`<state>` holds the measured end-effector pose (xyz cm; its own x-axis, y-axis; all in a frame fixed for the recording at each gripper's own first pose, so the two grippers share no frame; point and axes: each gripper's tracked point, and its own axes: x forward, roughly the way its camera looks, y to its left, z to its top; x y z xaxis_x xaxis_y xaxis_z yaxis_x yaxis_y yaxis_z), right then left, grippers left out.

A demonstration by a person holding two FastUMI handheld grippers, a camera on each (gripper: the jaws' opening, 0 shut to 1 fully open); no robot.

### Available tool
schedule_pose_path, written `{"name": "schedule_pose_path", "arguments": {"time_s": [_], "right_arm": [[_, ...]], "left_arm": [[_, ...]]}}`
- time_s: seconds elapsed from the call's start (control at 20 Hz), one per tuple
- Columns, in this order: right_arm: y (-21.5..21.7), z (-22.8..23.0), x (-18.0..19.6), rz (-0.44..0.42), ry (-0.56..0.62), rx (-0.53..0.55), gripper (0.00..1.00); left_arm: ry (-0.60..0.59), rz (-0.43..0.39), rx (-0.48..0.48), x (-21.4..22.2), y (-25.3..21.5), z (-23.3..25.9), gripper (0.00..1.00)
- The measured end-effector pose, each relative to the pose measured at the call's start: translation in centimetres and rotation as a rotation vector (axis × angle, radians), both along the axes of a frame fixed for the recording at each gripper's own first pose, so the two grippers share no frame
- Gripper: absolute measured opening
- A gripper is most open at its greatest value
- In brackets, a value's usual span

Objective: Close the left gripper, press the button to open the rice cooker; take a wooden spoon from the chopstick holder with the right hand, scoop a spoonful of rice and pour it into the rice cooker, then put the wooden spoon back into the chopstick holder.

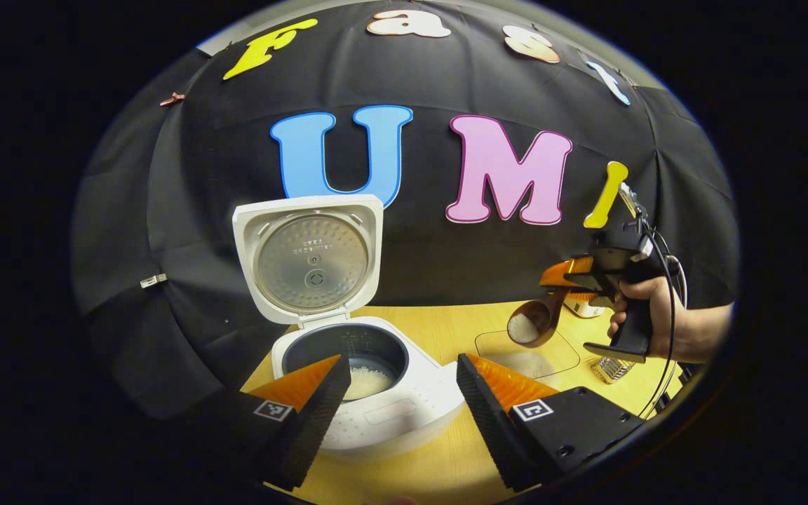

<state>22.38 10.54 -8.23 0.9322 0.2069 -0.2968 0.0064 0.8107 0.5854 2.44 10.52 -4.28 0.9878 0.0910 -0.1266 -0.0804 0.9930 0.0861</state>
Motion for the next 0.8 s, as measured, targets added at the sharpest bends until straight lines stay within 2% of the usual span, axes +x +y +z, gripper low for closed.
{"name": "schedule_pose_path", "arguments": {"time_s": [0.25, 0.5, 0.8], "right_arm": [[4.5, 3.0, 0.3, 0.064, -0.033, 0.039, 0.18], [10.8, 4.7, 0.9, 0.16, -0.042, 0.071, 0.18], [19.1, 3.2, 0.3, 0.27, -0.012, 0.074, 0.18]], "left_arm": [[-0.014, 0.032, -0.016, -1.4, 1.5, 0.0, 0.98], [-0.011, 0.098, -0.042, -3.1, 4.5, -0.1, 0.98], [-0.003, 0.17, -0.062, -4.4, 8.3, -0.7, 0.98]]}}
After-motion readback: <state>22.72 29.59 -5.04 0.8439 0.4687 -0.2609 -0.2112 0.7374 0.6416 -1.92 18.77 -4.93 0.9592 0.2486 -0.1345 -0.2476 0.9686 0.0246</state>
